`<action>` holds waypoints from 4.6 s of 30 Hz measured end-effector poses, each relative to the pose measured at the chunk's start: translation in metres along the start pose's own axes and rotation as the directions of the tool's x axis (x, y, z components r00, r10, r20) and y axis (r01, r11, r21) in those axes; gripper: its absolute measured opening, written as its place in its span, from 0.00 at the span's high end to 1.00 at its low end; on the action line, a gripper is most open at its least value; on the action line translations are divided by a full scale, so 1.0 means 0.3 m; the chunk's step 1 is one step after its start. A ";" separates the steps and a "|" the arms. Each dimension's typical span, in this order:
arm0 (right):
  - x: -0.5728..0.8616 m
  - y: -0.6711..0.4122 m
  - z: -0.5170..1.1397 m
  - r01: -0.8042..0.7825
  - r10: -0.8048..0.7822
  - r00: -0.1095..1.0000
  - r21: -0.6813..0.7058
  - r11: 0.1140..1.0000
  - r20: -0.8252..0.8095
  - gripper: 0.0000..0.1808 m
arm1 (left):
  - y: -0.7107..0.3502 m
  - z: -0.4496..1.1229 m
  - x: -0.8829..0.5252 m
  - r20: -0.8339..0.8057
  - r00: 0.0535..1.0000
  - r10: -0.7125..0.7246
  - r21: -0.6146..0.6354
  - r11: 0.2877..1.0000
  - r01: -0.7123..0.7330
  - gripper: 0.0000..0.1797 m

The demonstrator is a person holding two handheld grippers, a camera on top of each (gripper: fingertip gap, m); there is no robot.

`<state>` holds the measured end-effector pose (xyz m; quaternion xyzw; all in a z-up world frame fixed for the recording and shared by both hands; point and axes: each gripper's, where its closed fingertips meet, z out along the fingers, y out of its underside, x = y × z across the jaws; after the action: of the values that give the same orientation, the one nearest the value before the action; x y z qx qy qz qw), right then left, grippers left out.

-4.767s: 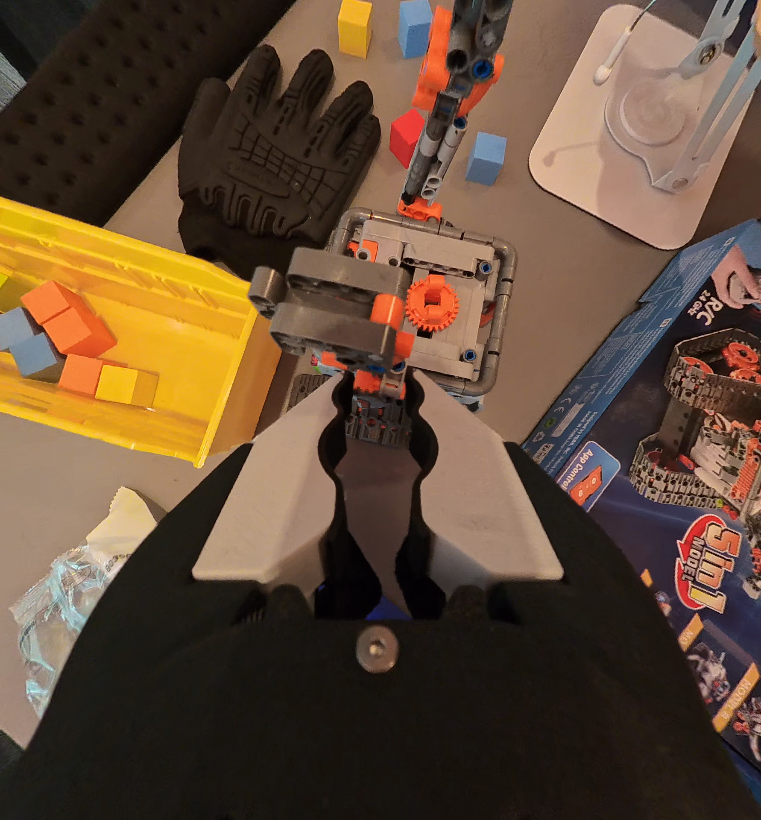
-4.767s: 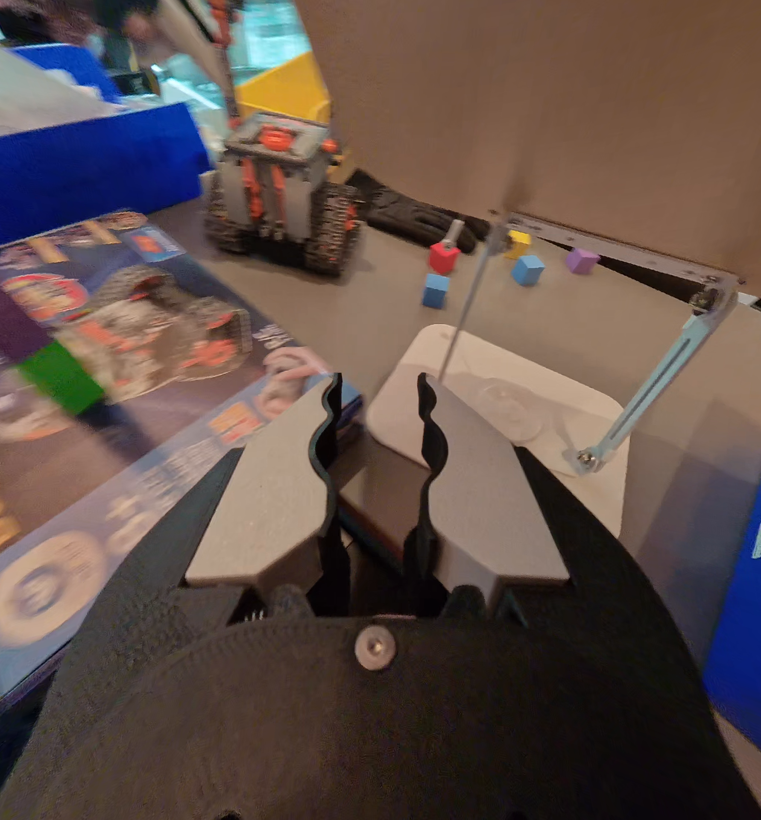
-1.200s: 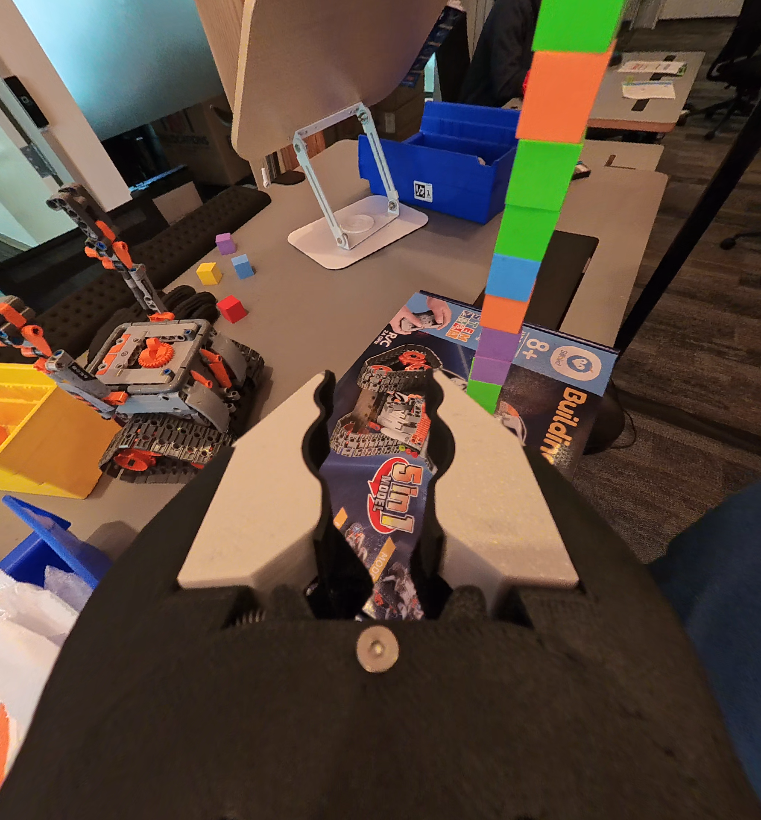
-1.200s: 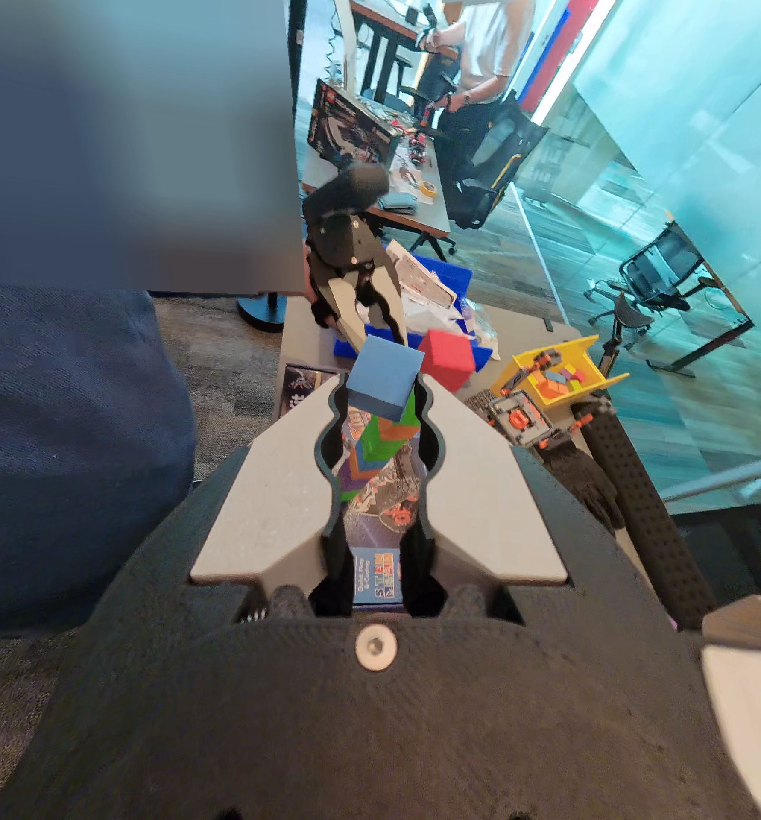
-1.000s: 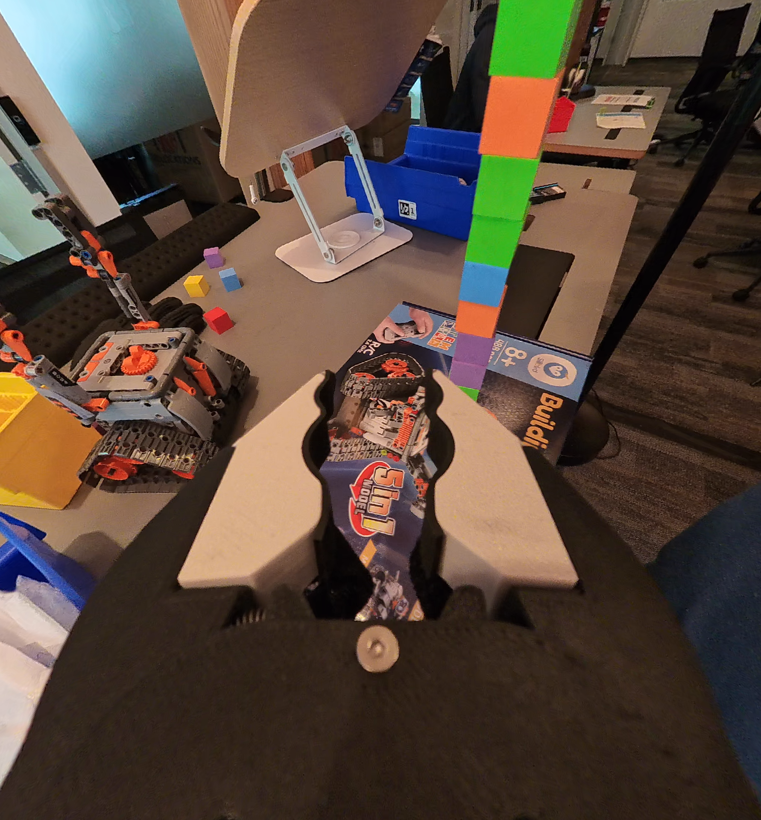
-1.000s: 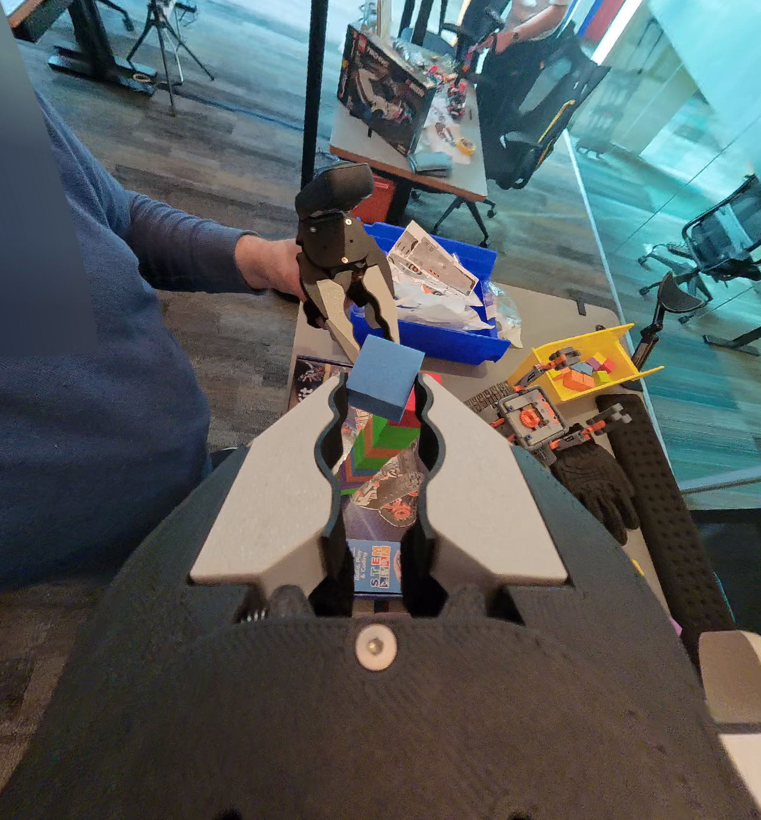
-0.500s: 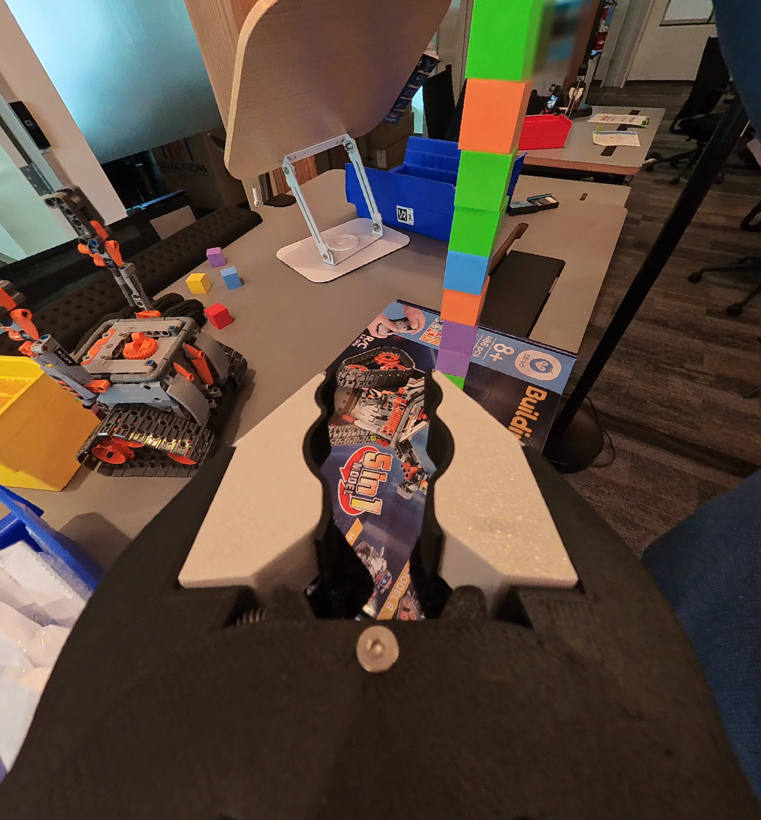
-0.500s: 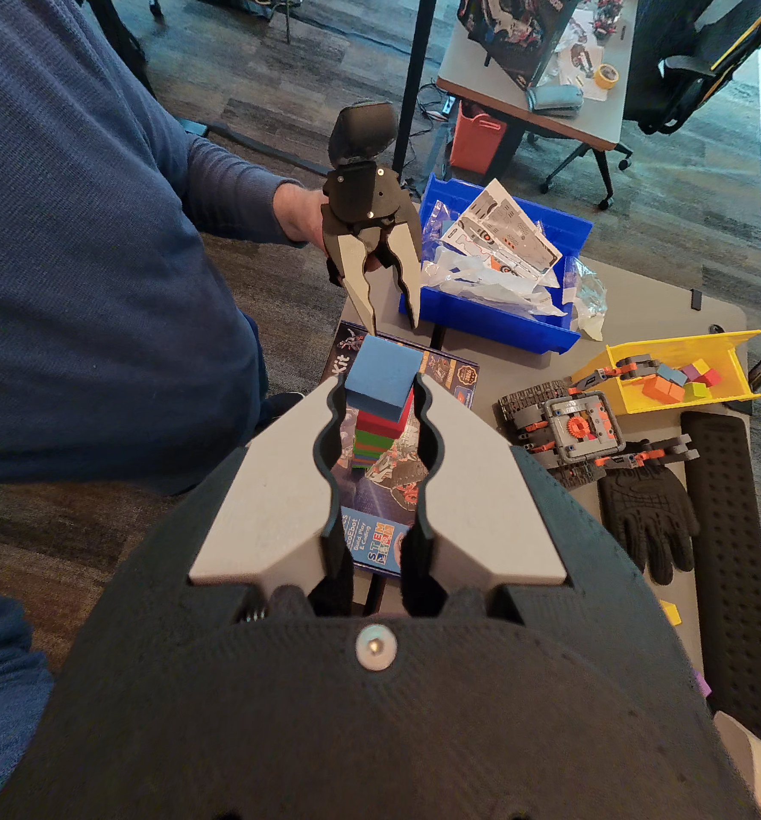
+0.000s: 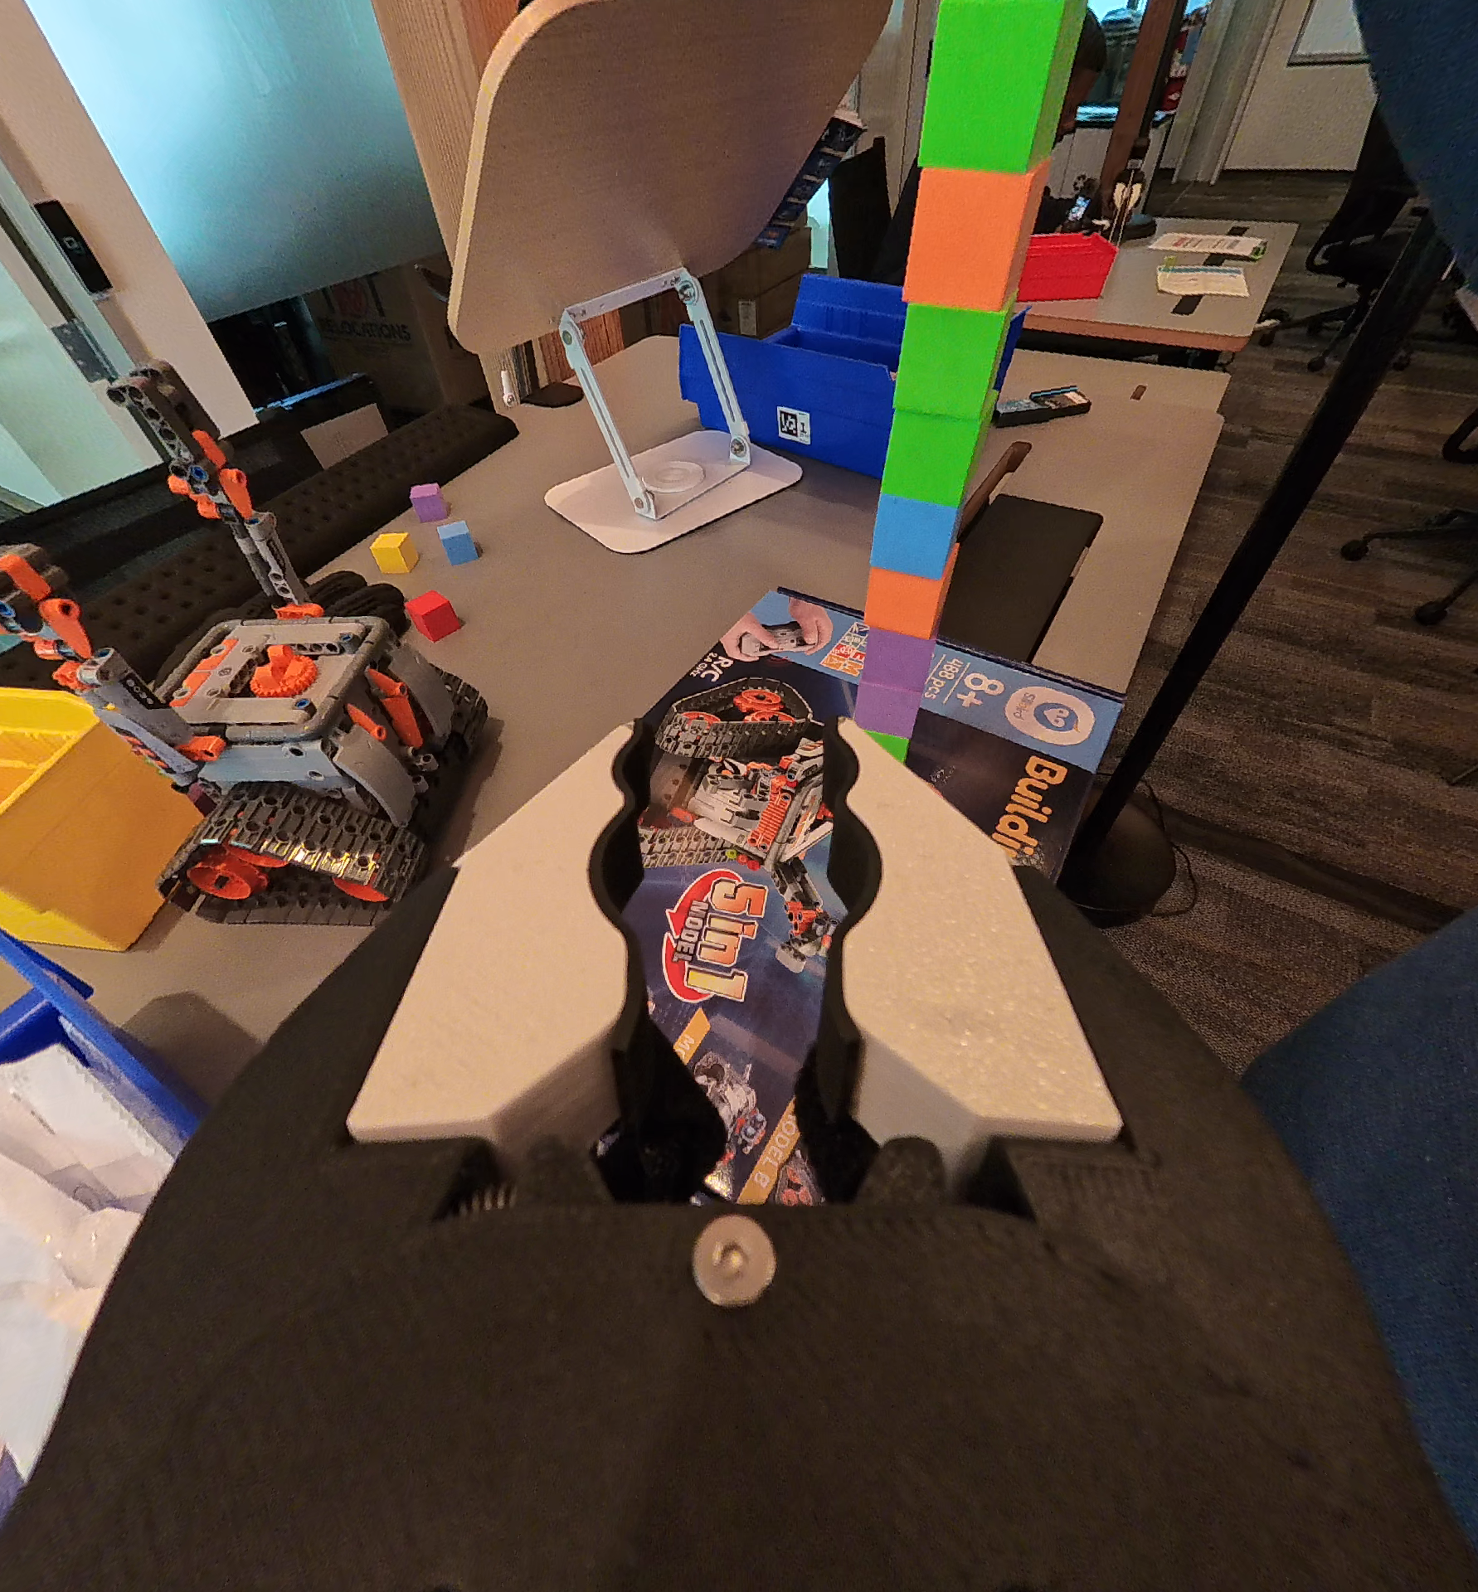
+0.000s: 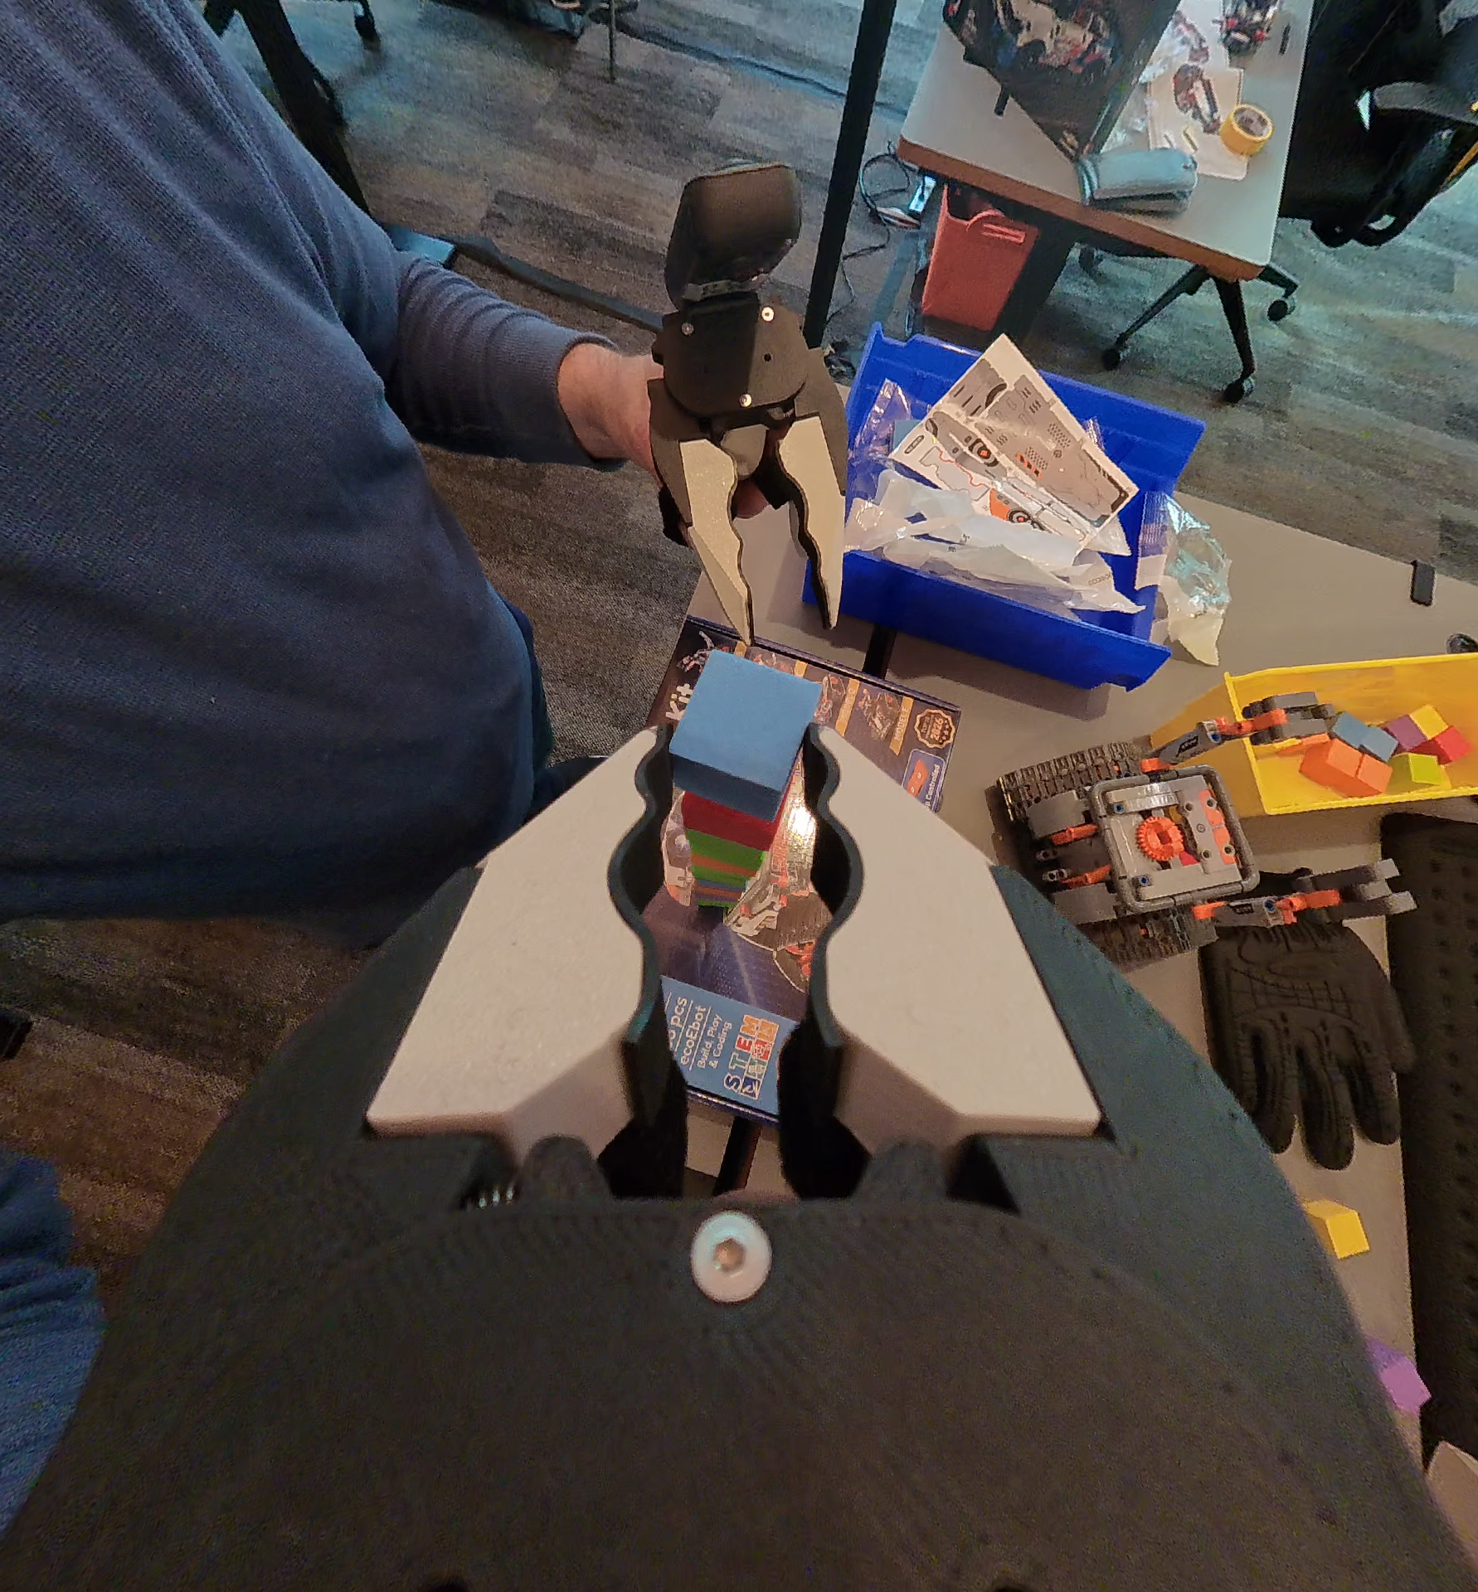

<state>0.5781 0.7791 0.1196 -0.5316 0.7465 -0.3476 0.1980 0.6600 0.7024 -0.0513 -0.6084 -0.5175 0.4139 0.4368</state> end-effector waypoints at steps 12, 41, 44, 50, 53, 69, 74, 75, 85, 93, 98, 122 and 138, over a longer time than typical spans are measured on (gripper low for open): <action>0.001 0.010 0.009 0.002 -0.002 1.000 0.022 1.000 0.031 0.84 | -0.013 0.001 -0.011 0.003 1.000 0.000 0.004 1.000 0.000 0.79; 0.012 -0.036 -0.025 0.017 -0.018 1.000 0.116 0.993 0.012 0.76 | -0.037 -0.014 -0.011 0.009 1.000 0.008 0.017 1.000 -0.008 0.79; 0.006 -0.074 -0.061 0.046 -0.042 0.999 0.162 0.986 -0.029 0.76 | -0.052 -0.024 -0.007 0.012 1.000 0.015 0.029 0.999 -0.016 0.79; -0.038 -0.170 -0.148 0.195 -0.138 0.961 0.229 0.954 -0.240 0.78 | -0.067 -0.034 0.006 0.009 1.000 0.024 0.044 0.999 -0.024 0.79; -0.120 -0.217 -0.182 0.307 -0.202 0.898 0.226 0.925 -0.392 0.89 | -0.065 -0.035 0.015 0.005 1.000 0.029 0.044 0.999 -0.029 0.79; 0.130 0.659 0.132 -0.168 0.239 0.639 0.170 0.971 -0.731 0.79 | 0.064 -0.031 0.024 0.005 0.999 -0.039 -0.007 0.999 0.039 0.79; 0.547 0.926 0.186 -0.319 0.400 0.519 0.264 0.911 -0.756 0.65 | 0.080 -0.033 0.020 0.043 0.998 -0.050 -0.012 0.999 0.050 0.79; 0.630 0.980 0.193 -0.361 0.440 0.493 0.284 0.888 -0.750 0.66 | 0.081 -0.037 0.021 0.051 0.997 -0.054 -0.011 0.998 0.055 0.79; 1.162 1.398 0.212 -0.551 0.474 0.274 0.267 0.791 -0.837 0.69 | 0.140 -0.114 0.011 0.194 0.979 -0.064 -0.055 0.996 0.076 0.80; 1.298 1.553 0.256 -0.668 0.539 0.188 0.295 0.683 -0.821 0.70 | 0.166 -0.153 -0.017 0.246 0.966 -0.086 -0.066 0.992 0.105 0.80; 1.295 1.550 0.284 -0.689 0.560 0.247 0.263 0.675 -0.791 0.81 | 0.162 -0.149 -0.023 0.246 0.967 -0.072 -0.073 0.993 0.093 0.81; 0.055 0.725 -0.028 -0.277 0.504 0.511 0.421 0.864 -0.696 0.82 | 0.068 0.073 0.082 -0.052 0.999 0.007 0.009 1.000 -0.006 0.82; -0.091 -0.058 -0.170 -0.101 0.221 0.670 0.208 0.973 -0.709 0.82 | 0.082 0.071 0.117 -0.101 0.993 0.055 0.015 0.998 -0.054 0.82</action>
<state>0.5653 0.8169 0.1651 -0.2654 0.7789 -0.5665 -0.0448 0.6506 0.7372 -0.0827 -0.6399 -0.4753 0.3976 0.4544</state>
